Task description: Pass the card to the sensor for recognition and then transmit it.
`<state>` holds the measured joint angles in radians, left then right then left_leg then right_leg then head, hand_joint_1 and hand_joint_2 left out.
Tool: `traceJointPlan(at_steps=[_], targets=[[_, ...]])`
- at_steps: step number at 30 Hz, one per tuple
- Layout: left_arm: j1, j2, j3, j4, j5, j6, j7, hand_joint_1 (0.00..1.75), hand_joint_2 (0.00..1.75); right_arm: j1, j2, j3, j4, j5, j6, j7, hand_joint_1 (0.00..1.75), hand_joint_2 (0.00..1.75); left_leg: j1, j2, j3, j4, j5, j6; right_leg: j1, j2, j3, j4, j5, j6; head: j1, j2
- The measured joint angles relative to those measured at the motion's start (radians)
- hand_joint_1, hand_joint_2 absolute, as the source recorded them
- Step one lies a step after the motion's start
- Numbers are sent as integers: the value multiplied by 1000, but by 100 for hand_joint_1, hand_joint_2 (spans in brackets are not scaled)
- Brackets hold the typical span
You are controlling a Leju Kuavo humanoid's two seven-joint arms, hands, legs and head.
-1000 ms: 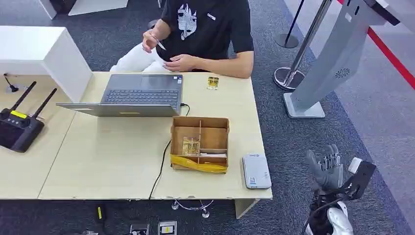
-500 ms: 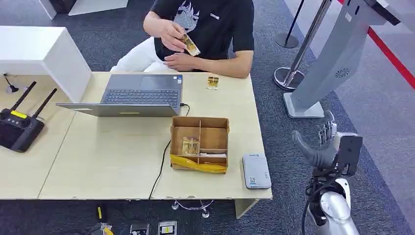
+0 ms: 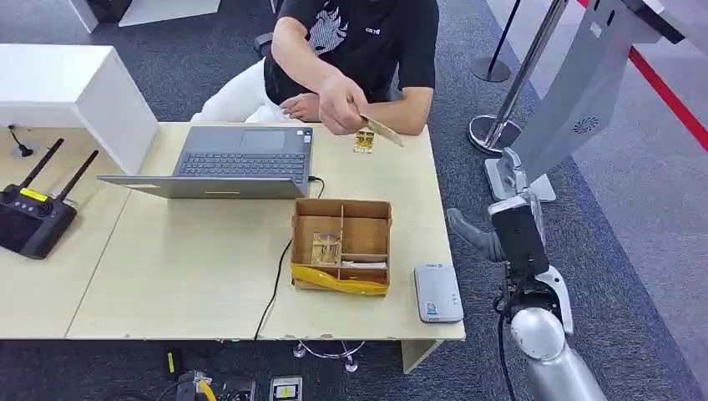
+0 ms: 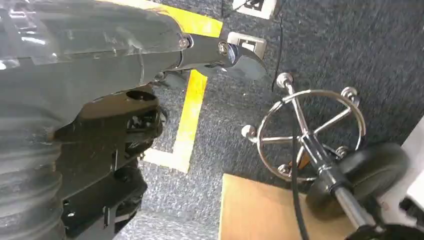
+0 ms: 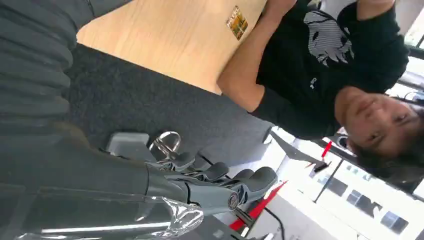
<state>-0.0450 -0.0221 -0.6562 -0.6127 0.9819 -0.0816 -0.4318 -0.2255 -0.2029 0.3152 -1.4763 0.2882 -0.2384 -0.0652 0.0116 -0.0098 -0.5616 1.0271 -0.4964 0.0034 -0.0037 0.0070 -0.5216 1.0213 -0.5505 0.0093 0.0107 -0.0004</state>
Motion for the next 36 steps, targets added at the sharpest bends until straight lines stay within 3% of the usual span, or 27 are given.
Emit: traceJointPlan(at_steps=[11,22,23,36], targets=[[-31,5,-102,0,27,2,27,0,175,-131,40,137,6,361,56,129,0,175,0,-2,-1,0,0,0,0,-1,0,0,0,0,0,0],[-55,8,-163,1,38,1,49,0,175,-223,73,217,29,590,90,222,3,175,0,-3,-1,0,1,-1,0,-1,-1,0,0,0,0,0],[-60,10,-180,1,38,0,57,0,175,-236,81,236,35,633,98,239,171,175,0,-3,-1,0,1,-1,0,-1,0,0,0,0,0,0],[-99,16,-270,15,27,-10,111,0,175,-340,111,338,93,947,201,408,175,175,1,-4,-1,0,1,-2,0,-3,-1,1,0,0,0,0]])
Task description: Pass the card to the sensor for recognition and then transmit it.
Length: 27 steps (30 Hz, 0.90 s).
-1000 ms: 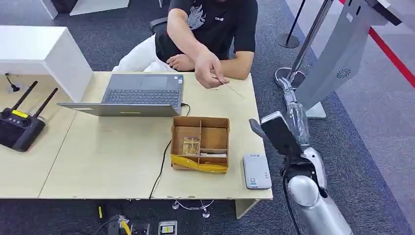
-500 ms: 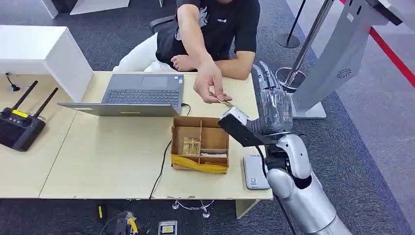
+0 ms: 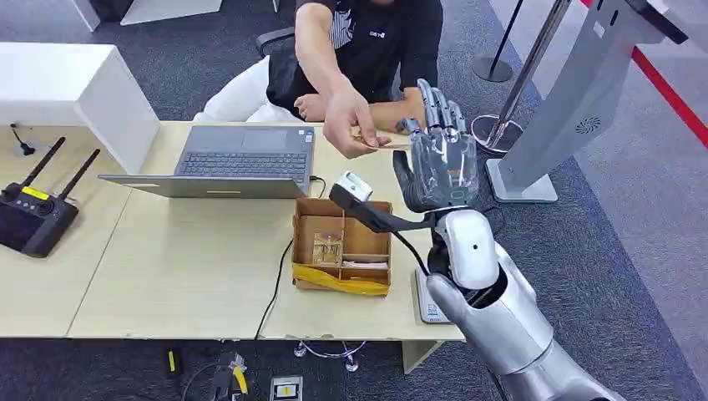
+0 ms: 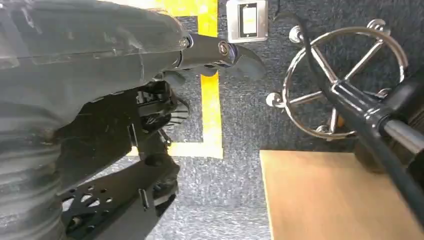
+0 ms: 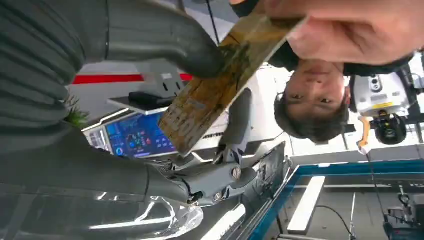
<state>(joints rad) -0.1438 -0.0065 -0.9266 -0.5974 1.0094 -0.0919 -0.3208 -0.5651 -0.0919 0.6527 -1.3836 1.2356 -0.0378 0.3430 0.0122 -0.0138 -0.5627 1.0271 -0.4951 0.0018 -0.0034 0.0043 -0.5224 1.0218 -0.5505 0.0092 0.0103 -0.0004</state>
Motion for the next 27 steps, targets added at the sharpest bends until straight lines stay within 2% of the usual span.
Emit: traceJointPlan(at_steps=[4,7,11,14,17,21,27], targets=[[-8,3,-25,6,-13,-5,15,0,175,-5,0,8,9,14,8,42,175,175,0,0,0,0,0,0,0,0,0,0,0,0,0,0],[-10,5,-41,9,-14,-7,18,0,175,-5,-2,13,10,-3,-6,44,175,175,0,0,0,0,0,0,0,0,0,0,0,0,0,0],[-11,8,-50,12,-16,-7,18,0,175,14,-4,18,5,-74,-73,24,175,175,0,0,1,0,0,0,0,0,0,0,0,0,0,0],[-10,11,-57,15,-19,-6,17,0,175,72,-6,10,-31,-210,-168,-16,175,175,0,0,1,0,0,0,0,0,0,0,0,0,0,0],[-8,14,-67,18,-21,-3,11,0,175,148,-16,-2,-104,-269,-237,-28,175,175,0,0,1,0,0,0,0,0,-1,0,0,0,0,0],[-6,18,-72,21,-20,2,3,0,175,245,-27,-28,-184,-290,-277,-29,175,175,0,1,1,0,-1,0,0,0,-1,-1,0,0,0,0],[5,22,-73,27,-7,10,-15,0,175,347,-40,-58,-276,-269,-290,-29,175,175,0,1,1,0,0,0,0,0,-1,-1,0,0,0,0]])
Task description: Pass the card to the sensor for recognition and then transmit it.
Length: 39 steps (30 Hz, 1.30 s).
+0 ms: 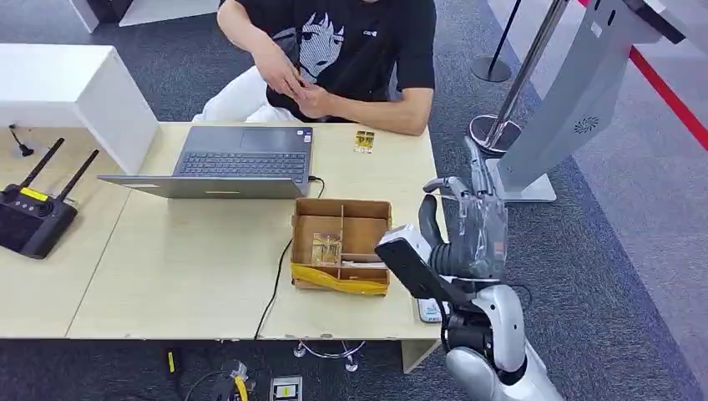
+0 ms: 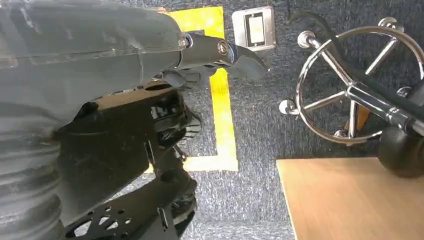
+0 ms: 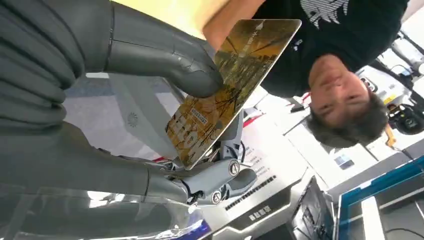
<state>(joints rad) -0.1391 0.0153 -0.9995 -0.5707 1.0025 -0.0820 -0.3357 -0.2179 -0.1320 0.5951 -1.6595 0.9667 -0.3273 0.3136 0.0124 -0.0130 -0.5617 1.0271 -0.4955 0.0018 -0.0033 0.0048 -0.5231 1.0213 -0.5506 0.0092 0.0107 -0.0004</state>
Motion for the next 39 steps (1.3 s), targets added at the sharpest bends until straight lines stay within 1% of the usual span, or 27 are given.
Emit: traceJointPlan(at_steps=[5,10,14,18,26,31,39], targets=[[2,1,0,3,3,0,-2,0,175,36,-8,-15,-48,5,0,0,175,175,0,0,0,0,0,0,0,0,0,0,0,0,0,0],[13,3,0,3,24,13,-28,0,175,78,-12,-29,-69,22,5,2,175,175,0,0,0,0,0,0,0,0,0,0,0,0,0,0],[26,6,0,3,45,27,-49,0,175,111,-21,-39,-65,2,18,27,175,175,0,0,0,0,0,0,0,0,0,0,0,0,0,0],[37,10,0,2,68,42,-60,0,175,122,-26,-46,-30,-54,1,41,175,175,0,0,0,0,0,0,0,0,0,0,0,0,0,0],[53,18,-5,-10,108,72,-70,0,175,136,-41,-76,81,-214,-71,56,175,175,0,0,0,0,0,0,0,0,0,0,0,0,0,0],[59,24,-11,-18,125,80,-72,0,175,142,-52,-90,116,-262,-98,53,175,175,0,0,0,0,0,0,0,0,0,0,0,0,0,0],[70,36,-25,-32,154,92,-81,0,175,148,-63,-92,171,-301,-106,52,175,175,0,0,0,0,0,0,0,0,0,0,0,0,0,0]])
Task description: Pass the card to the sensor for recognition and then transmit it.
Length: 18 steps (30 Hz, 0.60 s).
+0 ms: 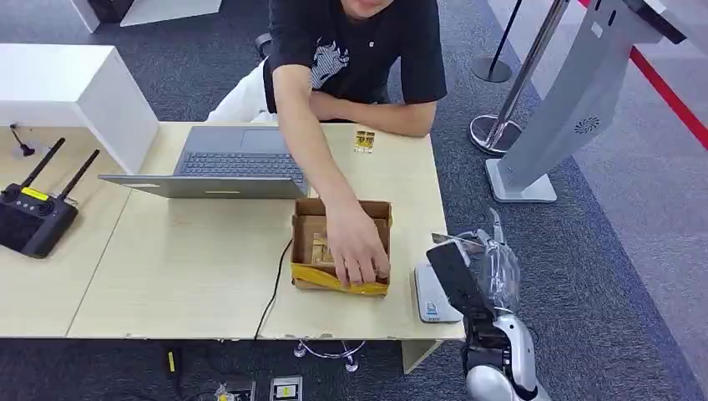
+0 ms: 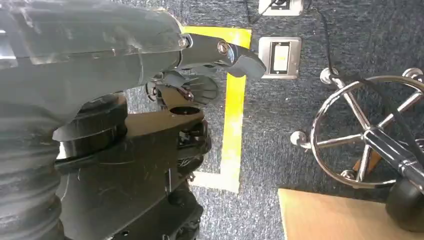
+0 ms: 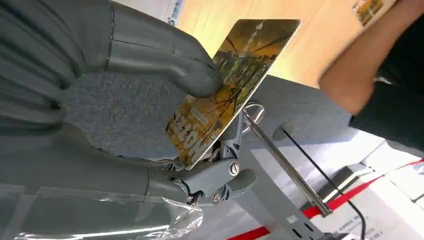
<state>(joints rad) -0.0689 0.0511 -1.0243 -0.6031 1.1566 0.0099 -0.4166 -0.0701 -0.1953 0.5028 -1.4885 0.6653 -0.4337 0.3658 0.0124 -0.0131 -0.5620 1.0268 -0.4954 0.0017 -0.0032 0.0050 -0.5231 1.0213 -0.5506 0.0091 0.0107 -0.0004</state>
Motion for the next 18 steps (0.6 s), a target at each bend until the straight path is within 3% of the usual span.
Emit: traceJointPlan(at_steps=[18], targets=[[10,18,-32,-27,50,32,-20,0,175,2,1,5,182,-104,-39,-61,175,175,0,0,0,0,0,0,0,0,0,0,0,0,0,0]])
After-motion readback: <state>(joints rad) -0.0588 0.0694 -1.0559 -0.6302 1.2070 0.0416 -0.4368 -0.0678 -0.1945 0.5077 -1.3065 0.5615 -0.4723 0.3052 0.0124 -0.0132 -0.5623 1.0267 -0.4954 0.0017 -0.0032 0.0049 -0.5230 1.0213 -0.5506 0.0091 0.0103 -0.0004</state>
